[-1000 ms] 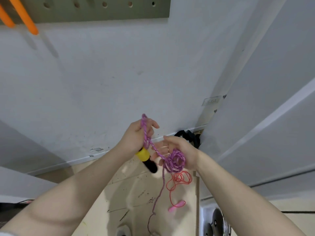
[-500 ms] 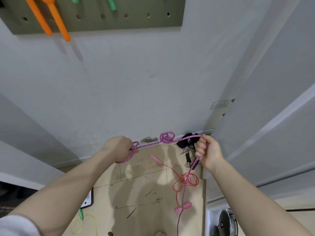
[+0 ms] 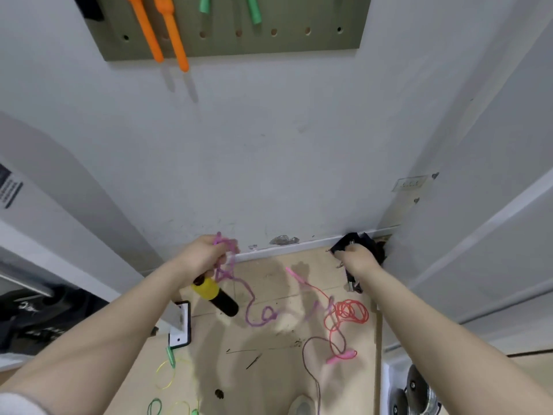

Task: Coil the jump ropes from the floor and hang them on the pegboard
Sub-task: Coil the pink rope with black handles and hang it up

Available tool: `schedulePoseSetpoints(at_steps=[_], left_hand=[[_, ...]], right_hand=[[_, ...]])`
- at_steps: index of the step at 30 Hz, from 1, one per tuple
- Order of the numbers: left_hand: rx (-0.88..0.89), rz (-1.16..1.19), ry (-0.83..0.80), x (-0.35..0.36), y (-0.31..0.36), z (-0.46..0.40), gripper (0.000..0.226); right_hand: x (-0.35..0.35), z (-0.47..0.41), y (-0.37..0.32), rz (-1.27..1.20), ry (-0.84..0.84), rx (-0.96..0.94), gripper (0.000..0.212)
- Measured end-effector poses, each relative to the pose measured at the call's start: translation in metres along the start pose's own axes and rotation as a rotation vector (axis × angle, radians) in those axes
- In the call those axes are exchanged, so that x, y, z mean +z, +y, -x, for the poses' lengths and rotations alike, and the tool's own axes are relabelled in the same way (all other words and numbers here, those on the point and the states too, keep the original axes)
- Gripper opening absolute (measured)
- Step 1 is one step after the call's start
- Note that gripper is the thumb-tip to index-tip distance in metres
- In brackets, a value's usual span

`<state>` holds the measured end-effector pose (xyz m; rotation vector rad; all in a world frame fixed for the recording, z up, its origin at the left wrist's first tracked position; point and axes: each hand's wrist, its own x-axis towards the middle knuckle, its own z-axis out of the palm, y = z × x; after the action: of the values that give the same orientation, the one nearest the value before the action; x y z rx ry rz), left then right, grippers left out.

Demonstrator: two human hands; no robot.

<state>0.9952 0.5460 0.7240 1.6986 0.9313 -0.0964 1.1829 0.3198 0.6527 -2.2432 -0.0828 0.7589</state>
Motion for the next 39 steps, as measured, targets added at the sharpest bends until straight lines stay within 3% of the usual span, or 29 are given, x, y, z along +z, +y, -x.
schedulePoseSetpoints(at_steps=[2,5,8,10,12,16,18,19,20,21,23,25,28,30,31,33,35,37,39], left_hand=[[0.078,0.017,-0.168,0.004,0.015,0.018,0.020],[0.210,0.003,-0.311,0.009,0.032,0.050,0.019],[0.309,-0.063,-0.309,0.005,0.037,0.072,0.016],[0.341,-0.124,-0.252,-0.005,0.035,0.082,0.021],[0.324,-0.131,-0.150,-0.019,0.029,0.088,0.021],[0.229,-0.064,-0.005,-0.050,0.011,0.096,0.018],[0.212,0.000,-0.036,-0.061,0.003,0.105,0.027],[0.216,0.030,-0.071,-0.064,0.000,0.111,0.029],[0.228,0.047,-0.114,-0.066,-0.004,0.116,0.030],[0.244,0.052,-0.160,-0.065,-0.007,0.121,0.030],[0.274,0.051,-0.235,-0.058,-0.012,0.128,0.027],[0.314,0.053,-0.285,-0.050,-0.016,0.136,0.025],[0.378,0.098,-0.315,-0.043,-0.017,0.147,0.024],[0.423,0.223,-0.330,-0.046,-0.020,0.153,0.022],[0.445,0.302,-0.350,-0.049,-0.023,0.154,0.021],[0.434,0.454,-0.397,-0.055,-0.031,0.156,0.022],[0.362,0.518,-0.496,-0.061,-0.039,0.160,0.020],[0.265,0.468,-0.783,-0.062,-0.044,0.167,0.020],[0.170,0.315,-1.137,-0.057,-0.049,0.171,0.040]], right_hand=[[0.017,0.034,-0.032,-0.114,-0.149,-0.171,0.030],[0.040,0.097,-0.079,-0.366,-0.607,-0.360,0.027],[0.057,0.127,-0.095,-0.486,-0.786,-0.453,0.035],[0.062,0.135,-0.095,-0.498,-0.883,-0.455,0.024],[0.063,0.138,-0.093,-0.416,-0.775,-0.450,0.012],[0.056,0.105,-0.065,-0.224,-0.027,-0.340,0.033],[0.047,0.090,-0.039,0.122,0.120,-0.143,0.019],[0.045,0.088,-0.025,0.317,0.091,-0.028,0.028],[0.046,0.094,-0.017,0.413,0.047,0.023,0.050],[0.051,0.105,-0.016,0.385,-0.011,-0.006,0.063],[0.064,0.136,-0.032,0.080,-0.163,-0.226,0.054],[0.076,0.174,-0.058,-0.203,-0.445,-0.356,0.042],[0.096,0.208,-0.076,-0.207,-0.702,-0.536,0.035],[0.098,0.222,-0.079,-0.239,-0.737,-0.598,0.010],[0.094,0.224,-0.077,-0.298,-0.728,-0.606,0.008],[0.081,0.224,-0.067,-0.456,-0.736,-0.574,0.009],[0.064,0.221,-0.061,-0.604,-0.771,-0.559,0.026],[0.055,0.227,-0.063,-0.617,-0.726,-0.575,0.029],[0.054,0.235,-0.070,-0.488,-0.591,-0.613,0.022]])
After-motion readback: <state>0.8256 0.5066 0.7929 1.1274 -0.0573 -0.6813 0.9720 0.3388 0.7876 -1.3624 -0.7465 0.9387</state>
